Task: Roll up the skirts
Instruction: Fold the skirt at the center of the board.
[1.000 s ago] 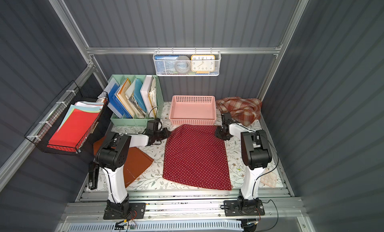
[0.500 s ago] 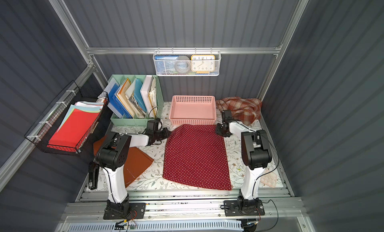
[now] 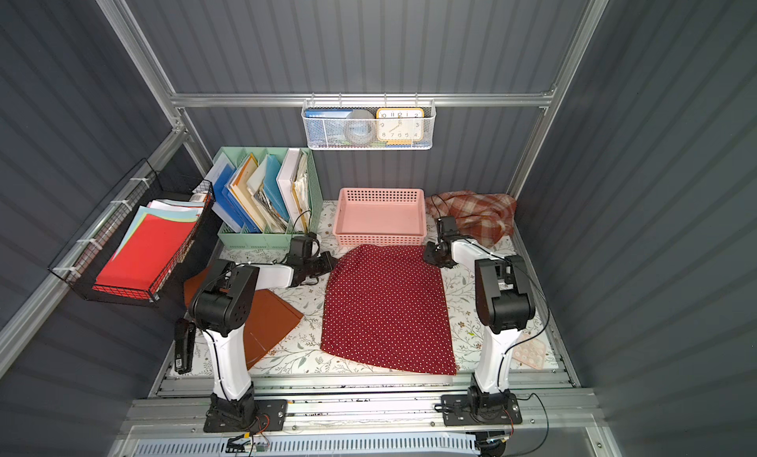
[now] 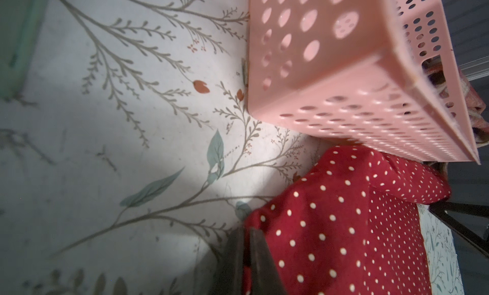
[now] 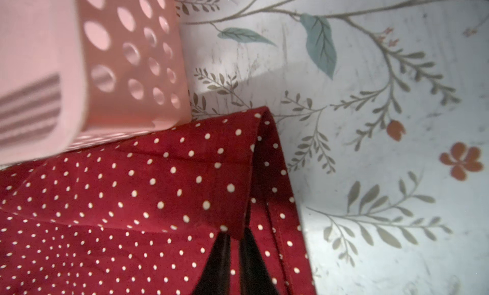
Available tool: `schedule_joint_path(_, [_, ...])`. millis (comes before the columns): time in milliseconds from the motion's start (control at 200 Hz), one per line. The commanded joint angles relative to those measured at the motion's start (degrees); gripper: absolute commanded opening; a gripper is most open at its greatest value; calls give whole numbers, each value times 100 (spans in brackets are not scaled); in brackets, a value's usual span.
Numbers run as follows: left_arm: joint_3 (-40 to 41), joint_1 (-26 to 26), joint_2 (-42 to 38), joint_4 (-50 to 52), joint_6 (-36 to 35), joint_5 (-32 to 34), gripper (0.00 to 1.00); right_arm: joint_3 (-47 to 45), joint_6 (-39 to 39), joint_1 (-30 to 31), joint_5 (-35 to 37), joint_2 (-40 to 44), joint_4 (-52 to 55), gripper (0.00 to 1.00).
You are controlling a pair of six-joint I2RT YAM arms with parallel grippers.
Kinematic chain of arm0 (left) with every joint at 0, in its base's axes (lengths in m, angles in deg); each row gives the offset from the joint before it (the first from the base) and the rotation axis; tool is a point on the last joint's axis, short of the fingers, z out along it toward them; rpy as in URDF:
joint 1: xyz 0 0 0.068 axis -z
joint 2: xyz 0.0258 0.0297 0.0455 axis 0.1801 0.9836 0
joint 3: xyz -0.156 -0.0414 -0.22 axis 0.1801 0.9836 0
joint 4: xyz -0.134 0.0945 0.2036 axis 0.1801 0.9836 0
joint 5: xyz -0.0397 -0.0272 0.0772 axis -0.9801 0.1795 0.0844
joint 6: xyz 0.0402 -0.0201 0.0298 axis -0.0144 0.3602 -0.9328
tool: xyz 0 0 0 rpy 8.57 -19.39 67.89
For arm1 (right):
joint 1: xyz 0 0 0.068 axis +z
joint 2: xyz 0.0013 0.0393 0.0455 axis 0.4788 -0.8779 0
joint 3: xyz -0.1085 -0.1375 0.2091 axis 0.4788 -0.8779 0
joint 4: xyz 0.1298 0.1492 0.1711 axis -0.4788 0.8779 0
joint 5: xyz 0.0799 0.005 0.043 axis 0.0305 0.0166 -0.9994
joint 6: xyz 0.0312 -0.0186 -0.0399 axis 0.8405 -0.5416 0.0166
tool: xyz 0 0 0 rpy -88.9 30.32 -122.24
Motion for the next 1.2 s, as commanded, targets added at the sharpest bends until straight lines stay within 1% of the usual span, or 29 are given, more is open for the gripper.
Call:
schedule_joint_path(0, [-70,-15,143,153,-153,-24,0,22,-67,0,-7,1,-106,0])
schedule_joint_path(125, [-130,-15,51,245,-196,19,0,-69,-17,0,95,188,-116,0])
schedule_joint_path(355, [-273,-15,-317,467,-304,150,0,-268,88,12,235,807,-45,0])
schedule_joint_path(545, [-105,-15,-683,420,-313,338,0,-522,144,9,249,1273,8,0])
schedule_joint_path(1056, [520,-15,-1306,-45,-282,427,0,-916,232,10,291,1731,91,0])
schedule_joint_path(1191, [681,-15,-1500,-162,-226,462,0,-1022,294,9,379,1982,335,0])
